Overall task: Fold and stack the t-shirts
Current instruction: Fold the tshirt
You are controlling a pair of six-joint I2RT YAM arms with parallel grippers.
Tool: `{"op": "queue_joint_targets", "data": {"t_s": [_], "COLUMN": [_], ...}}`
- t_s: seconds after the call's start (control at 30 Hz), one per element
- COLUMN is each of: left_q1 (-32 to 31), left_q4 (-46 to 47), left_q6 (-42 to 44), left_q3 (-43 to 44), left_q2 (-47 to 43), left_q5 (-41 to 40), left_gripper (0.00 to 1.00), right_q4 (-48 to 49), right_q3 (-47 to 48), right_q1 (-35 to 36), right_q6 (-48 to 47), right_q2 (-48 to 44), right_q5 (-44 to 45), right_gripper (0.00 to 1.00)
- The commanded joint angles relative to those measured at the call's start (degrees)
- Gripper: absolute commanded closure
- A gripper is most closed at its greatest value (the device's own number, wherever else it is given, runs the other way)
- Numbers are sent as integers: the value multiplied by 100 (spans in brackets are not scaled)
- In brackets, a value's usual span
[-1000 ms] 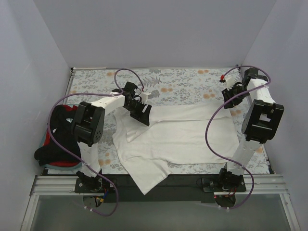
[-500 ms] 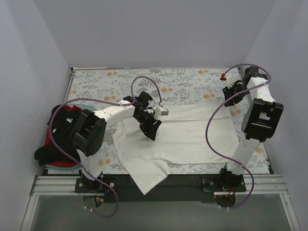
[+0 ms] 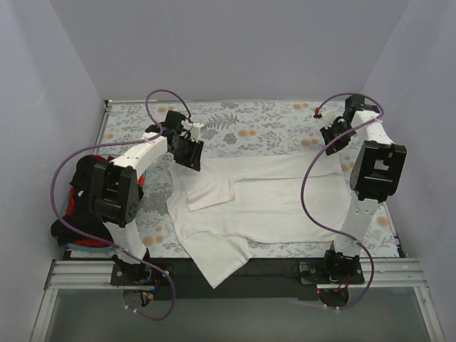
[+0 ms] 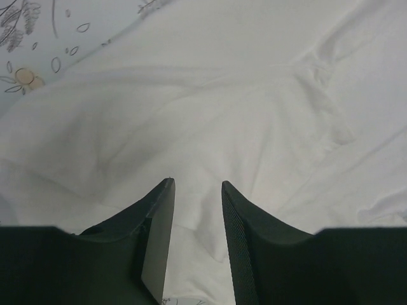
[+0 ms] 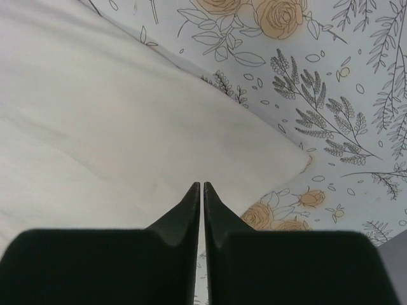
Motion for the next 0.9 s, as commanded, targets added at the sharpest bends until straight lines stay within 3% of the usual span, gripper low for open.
{"op": "queue_joint_targets", "data": {"t_s": [0.0,0.33,0.43,0.57,0.8,0.87], "left_q1": [44,387,475,720,985,1002], "left_q4": [-192,-325,-272,-237,-386,-394], "left_q6": [-490,-561,-509,-421,-149,-17], "left_q3": [163,339,760,1638,3947,4450], "left_q2": [289,1168,1563,2511,3743,3902], "left_q5": [-851,-1749,-1854,-1767,-1477,-1389], "left_gripper": [66,70,71,72,72,68], "right_q4": [168,554,721,941,1205,1214], "right_q3": [236,-221,-81,865,2554,2714], "right_q1": [185,414,414,422,431,457], "right_q6": [247,212,352,686,941,986], "right_q2": [173,613,911,1517,2651,2644], "right_q5": [564,1575,1717,2112,2323,2166], "right_gripper": [91,93,93,93,92,86]}}
